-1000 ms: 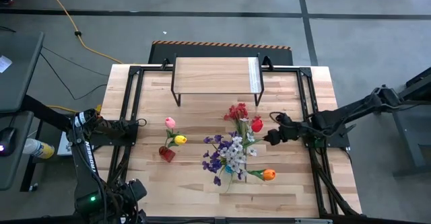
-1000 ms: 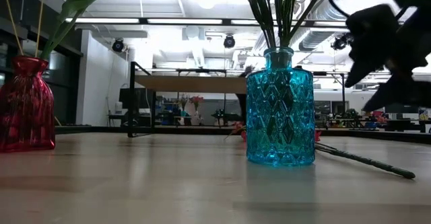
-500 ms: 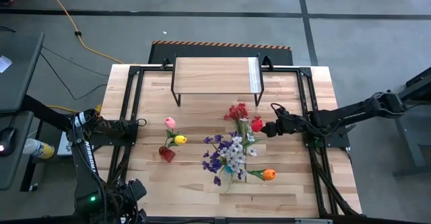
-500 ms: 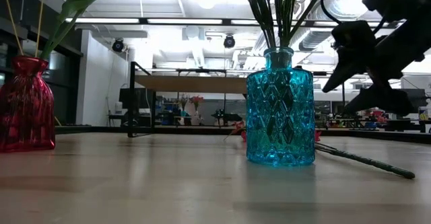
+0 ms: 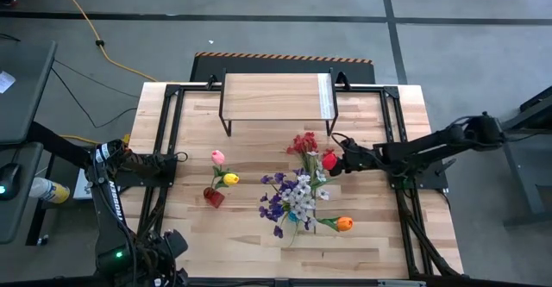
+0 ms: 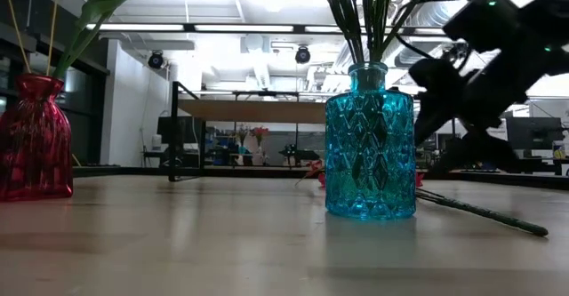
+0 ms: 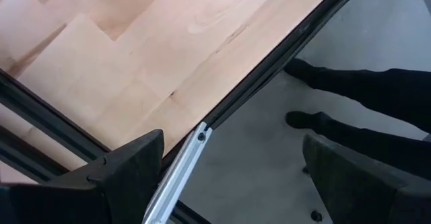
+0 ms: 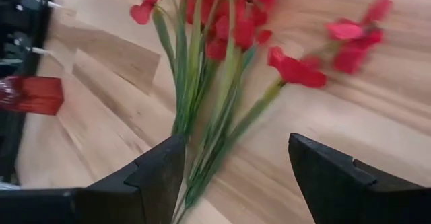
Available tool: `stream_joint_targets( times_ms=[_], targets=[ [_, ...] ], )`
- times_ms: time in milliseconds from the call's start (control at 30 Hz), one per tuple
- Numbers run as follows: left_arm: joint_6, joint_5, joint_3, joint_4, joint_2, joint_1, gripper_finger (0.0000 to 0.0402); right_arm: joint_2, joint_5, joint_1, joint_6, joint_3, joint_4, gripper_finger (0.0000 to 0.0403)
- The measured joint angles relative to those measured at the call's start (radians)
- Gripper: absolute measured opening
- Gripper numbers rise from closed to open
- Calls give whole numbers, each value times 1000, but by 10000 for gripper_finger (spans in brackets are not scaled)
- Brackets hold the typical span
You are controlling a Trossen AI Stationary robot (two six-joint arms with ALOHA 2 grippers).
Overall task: Pick and place flowers into a vace then onto a shelf
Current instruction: Put the red flowers into the red vase
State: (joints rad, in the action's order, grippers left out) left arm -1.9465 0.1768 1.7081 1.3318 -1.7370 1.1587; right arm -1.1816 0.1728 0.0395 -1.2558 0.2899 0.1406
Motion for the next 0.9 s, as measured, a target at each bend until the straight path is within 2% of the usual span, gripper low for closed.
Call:
stream_joint_targets(
  times_ms=[167,400,567,767,900],
  targets=[
    [0,0,0,-1,0,0,385,-110,-8,-1,64,113,-24,254],
    [1,0,0,-3,0,0,385,-276,-8,0,113,279,-217,254],
    [1,0,0,-4,0,0,385,-357,-9,0,113,314,-222,254],
    [4,0,0,-3,0,0,385,-388,2,-2,105,315,-221,252],
    [6,0,0,4,0,0,385,-388,0,-16,105,314,-252,228]
  ],
)
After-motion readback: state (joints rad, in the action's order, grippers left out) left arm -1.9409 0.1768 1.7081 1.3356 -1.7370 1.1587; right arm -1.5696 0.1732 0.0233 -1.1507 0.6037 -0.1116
